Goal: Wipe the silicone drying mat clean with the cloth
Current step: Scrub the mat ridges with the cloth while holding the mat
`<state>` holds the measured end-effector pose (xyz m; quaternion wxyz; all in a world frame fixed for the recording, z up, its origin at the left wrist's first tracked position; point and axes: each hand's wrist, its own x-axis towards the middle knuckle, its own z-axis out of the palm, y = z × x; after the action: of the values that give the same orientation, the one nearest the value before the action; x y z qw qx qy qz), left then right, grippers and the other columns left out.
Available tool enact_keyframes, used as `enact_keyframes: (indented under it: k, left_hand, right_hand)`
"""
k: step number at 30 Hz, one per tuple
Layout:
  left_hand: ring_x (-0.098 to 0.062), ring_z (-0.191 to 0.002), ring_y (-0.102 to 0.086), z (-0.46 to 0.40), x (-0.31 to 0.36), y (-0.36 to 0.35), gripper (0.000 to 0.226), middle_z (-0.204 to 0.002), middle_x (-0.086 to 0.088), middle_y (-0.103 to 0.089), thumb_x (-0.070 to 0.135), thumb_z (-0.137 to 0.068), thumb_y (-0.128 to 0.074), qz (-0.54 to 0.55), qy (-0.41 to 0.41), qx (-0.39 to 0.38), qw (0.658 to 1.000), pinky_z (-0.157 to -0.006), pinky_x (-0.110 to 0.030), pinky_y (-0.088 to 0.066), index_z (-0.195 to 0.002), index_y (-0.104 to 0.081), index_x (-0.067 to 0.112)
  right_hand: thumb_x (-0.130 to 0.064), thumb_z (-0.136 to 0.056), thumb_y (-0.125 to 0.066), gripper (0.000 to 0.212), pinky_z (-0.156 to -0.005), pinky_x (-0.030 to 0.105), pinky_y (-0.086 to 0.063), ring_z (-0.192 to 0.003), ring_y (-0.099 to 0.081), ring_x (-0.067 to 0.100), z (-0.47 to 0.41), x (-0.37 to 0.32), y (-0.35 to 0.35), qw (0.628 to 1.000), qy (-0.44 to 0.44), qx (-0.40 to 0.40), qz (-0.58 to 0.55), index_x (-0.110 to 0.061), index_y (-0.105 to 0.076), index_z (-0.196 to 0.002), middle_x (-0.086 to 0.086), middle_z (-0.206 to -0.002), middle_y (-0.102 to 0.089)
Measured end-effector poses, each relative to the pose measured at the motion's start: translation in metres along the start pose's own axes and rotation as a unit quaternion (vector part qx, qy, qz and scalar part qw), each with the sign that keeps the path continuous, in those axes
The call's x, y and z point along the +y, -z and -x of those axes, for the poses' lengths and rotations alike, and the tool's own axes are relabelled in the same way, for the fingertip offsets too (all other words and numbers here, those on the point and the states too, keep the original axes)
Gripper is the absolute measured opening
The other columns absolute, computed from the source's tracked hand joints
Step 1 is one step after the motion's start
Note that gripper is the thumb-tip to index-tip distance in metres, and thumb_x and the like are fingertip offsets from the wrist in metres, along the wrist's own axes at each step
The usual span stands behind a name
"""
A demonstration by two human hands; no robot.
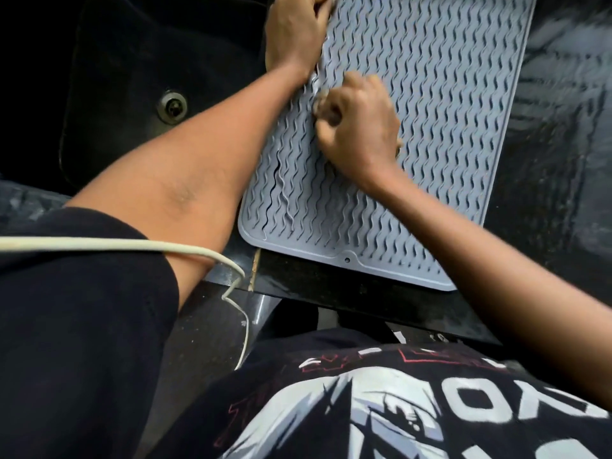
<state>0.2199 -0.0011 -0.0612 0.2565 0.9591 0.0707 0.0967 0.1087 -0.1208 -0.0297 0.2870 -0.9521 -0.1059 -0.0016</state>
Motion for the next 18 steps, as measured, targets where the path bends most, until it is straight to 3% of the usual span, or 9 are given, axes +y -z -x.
enact_keyframes:
  k: [4, 7, 9, 14, 16, 18]
  left_hand:
    - [-0.002, -0.098, -0.066, 0.002, 0.003, 0.000, 0.037, -0.107, 0.007, -0.073, 0.042, -0.096, -0.046, 0.003, 0.011, -0.006, 1.000, -0.080, -0.019, -0.049, -0.108, -0.071, 0.017]
    - [-0.007, -0.104, -0.063, 0.002, 0.000, 0.003, 0.040, -0.113, 0.003, -0.071, 0.043, -0.097, -0.044, -0.012, 0.025, -0.031, 0.999, -0.083, -0.022, -0.044, -0.110, -0.067, 0.013]
    - [-0.011, -0.111, -0.060, 0.002, -0.002, 0.007, 0.042, -0.120, 0.000, -0.067, 0.043, -0.099, -0.040, -0.029, 0.001, -0.077, 0.997, -0.088, -0.025, -0.043, -0.117, -0.063, 0.012]
    - [-0.020, -0.114, -0.054, 0.006, -0.024, 0.028, 0.047, -0.125, -0.008, -0.058, 0.047, -0.100, -0.036, -0.098, -0.060, -0.182, 0.976, -0.099, -0.034, -0.044, -0.131, -0.051, 0.014]
    - [-0.023, -0.121, -0.053, 0.006, -0.027, 0.033, 0.044, -0.132, -0.009, -0.056, 0.045, -0.100, -0.038, -0.117, -0.091, -0.189, 0.971, -0.101, -0.038, -0.043, -0.129, -0.051, 0.014]
    - [-0.023, -0.120, -0.053, 0.007, -0.024, 0.034, 0.030, -0.132, -0.009, -0.057, 0.039, -0.101, -0.039, -0.116, -0.107, -0.201, 0.967, -0.097, -0.035, -0.043, -0.115, -0.052, 0.016]
  right_hand:
    - [-0.017, -0.076, -0.056, 0.014, -0.062, 0.023, -0.033, -0.075, -0.048, 0.012, 0.022, -0.004, 0.012, 0.997, -0.017, -0.060, -0.045, -0.018, -0.070, -0.074, -0.009, -0.074, -0.053]
    - [-0.020, -0.077, -0.053, 0.021, -0.067, 0.021, -0.044, -0.081, -0.059, 0.012, -0.010, 0.000, 0.020, 0.992, -0.070, 0.016, -0.103, -0.018, -0.073, -0.081, -0.006, -0.084, -0.067]
    - [-0.022, -0.084, -0.052, 0.021, -0.074, 0.020, -0.045, -0.094, -0.057, 0.011, -0.039, 0.009, 0.019, 0.991, -0.078, 0.077, -0.070, -0.018, -0.071, -0.094, -0.003, -0.100, -0.067]
    - [-0.029, -0.092, -0.048, 0.016, -0.088, 0.026, -0.044, -0.109, -0.053, 0.016, -0.068, 0.018, 0.002, 0.996, -0.068, 0.049, 0.021, -0.019, -0.060, -0.098, 0.000, -0.110, -0.061]
    - [-0.025, -0.090, -0.048, 0.019, -0.084, 0.025, -0.041, -0.110, -0.050, 0.017, -0.052, 0.011, -0.005, 0.997, -0.025, 0.055, 0.045, -0.016, -0.064, -0.096, 0.000, -0.113, -0.062]
    - [-0.022, -0.089, -0.050, 0.018, -0.074, 0.021, -0.035, -0.099, -0.047, 0.013, -0.029, 0.004, -0.008, 0.998, -0.003, 0.051, 0.039, -0.015, -0.067, -0.090, -0.001, -0.106, -0.063]
